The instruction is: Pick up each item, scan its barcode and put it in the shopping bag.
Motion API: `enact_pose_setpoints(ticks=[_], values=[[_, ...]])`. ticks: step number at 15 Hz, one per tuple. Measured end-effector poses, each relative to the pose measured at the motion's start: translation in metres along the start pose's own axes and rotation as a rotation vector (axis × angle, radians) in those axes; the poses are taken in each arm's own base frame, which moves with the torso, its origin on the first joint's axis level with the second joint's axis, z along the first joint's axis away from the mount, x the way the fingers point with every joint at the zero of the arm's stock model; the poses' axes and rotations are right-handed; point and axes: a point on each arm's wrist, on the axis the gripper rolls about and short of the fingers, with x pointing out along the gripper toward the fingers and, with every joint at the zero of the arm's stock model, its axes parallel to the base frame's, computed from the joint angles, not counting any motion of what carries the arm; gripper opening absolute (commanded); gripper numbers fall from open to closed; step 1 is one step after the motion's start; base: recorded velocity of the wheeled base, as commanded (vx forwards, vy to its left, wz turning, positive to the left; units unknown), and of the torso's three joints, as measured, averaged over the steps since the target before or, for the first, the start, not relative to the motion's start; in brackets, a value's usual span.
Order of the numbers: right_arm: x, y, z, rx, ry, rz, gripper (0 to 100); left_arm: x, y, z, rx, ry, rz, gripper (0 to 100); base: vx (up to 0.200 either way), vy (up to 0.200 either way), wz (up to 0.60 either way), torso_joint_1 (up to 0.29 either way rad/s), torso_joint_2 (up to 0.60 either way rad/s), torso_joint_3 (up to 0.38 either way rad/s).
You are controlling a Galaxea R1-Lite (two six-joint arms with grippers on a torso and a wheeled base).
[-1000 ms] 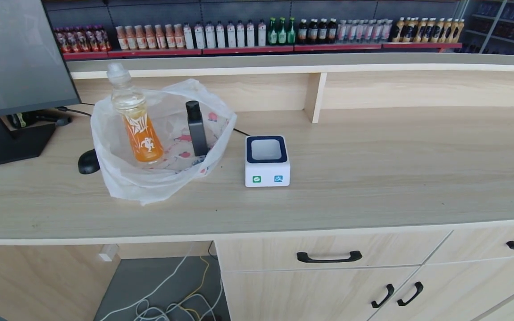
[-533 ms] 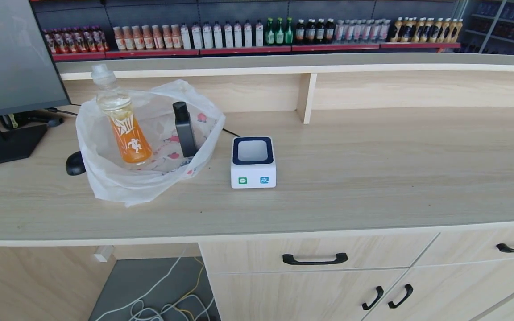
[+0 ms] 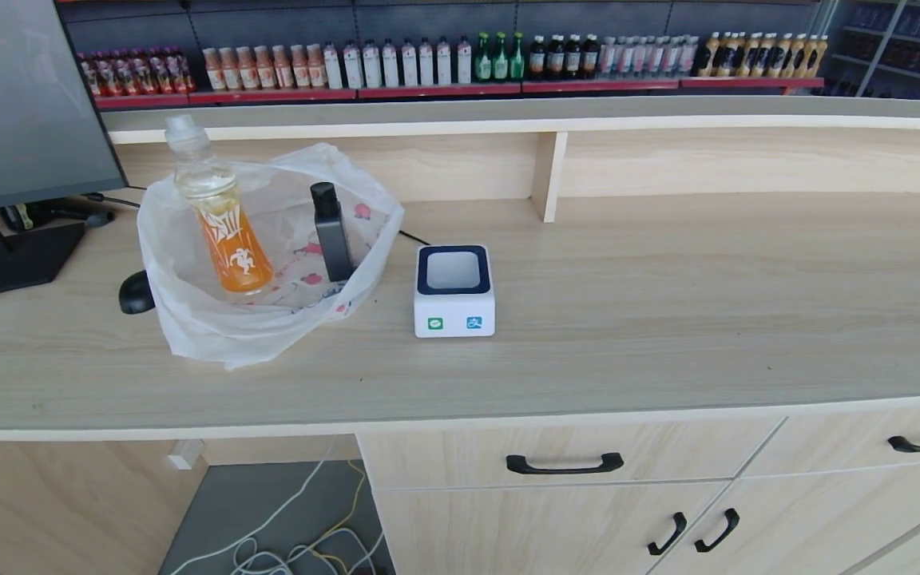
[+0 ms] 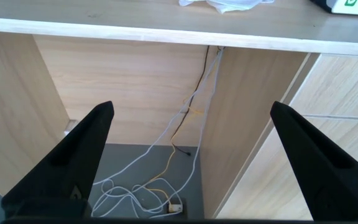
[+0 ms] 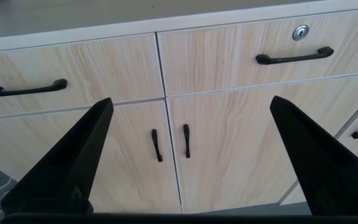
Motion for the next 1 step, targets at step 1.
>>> enact_pose_setpoints(ticks=[1], values=[[0.0, 0.0, 0.0, 0.0, 0.0, 0.0, 100, 0.0, 0.0, 0.0, 0.0, 0.0, 0.0, 100, 0.0, 0.0, 0.0, 0.0, 0.0, 0.0]])
